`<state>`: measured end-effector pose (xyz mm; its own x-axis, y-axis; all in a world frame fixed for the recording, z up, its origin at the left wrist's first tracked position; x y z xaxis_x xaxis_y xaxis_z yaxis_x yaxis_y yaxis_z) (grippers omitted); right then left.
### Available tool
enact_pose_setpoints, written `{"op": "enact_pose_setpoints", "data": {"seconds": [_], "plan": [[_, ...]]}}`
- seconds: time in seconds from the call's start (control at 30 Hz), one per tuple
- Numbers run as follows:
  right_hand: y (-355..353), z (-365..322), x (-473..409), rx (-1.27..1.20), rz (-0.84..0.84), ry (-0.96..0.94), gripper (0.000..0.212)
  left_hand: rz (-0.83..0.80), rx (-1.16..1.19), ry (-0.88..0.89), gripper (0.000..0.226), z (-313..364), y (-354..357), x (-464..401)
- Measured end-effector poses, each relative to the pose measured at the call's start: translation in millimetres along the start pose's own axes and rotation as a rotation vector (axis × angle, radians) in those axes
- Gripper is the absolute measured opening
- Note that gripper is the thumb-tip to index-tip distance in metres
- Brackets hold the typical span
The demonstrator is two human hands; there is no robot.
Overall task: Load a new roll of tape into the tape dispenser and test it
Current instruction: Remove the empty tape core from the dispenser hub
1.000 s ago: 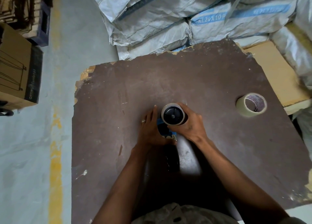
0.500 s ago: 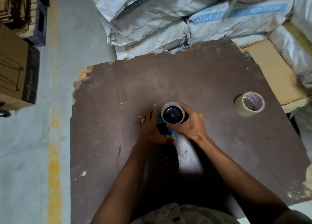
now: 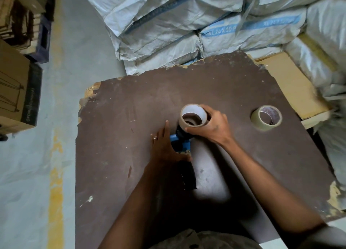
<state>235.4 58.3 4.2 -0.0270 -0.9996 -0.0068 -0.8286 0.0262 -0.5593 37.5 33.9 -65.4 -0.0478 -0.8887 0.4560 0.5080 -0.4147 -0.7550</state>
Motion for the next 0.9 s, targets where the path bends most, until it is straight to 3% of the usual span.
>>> {"op": "enact_pose_setpoints", "data": {"seconds": [0.27, 0.53, 0.67, 0.9], "plan": [[2.3, 6.9, 37.8, -0.038, 0.062, 0.008, 0.069, 0.057, -0.009, 0.063, 0.162, 2.4, -6.5, 6.8], [-31.5, 39.6, 91.4, -0.065, 0.115, 0.056, 0.075, 0.366, 0.221, 0.137, 0.081, 22.2, 1.1, 79.4], [-56.7, 69.9, 136.2, -0.033, 0.188, 0.109, 0.073, 0.317, 0.290, 0.203, 0.067, 33.1, 25.1, 105.1], [-113.4, 135.0, 209.9, 0.060, 0.340, 0.278, 0.085, 0.098, 0.305, 0.262, 0.068, 77.6, 92.2, 135.1]]}}
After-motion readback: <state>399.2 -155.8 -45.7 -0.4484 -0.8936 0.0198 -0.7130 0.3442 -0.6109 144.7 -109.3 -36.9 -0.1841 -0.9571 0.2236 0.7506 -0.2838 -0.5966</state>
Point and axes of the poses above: each hand's wrist, its own x-axis away from the middle knuckle, its own y-axis out of the palm, z = x × y, the point moved 7 cm from there along -x, towards the middle knuckle, and after that the axes turned 10 degrees about -y, right-handed, at the moved point
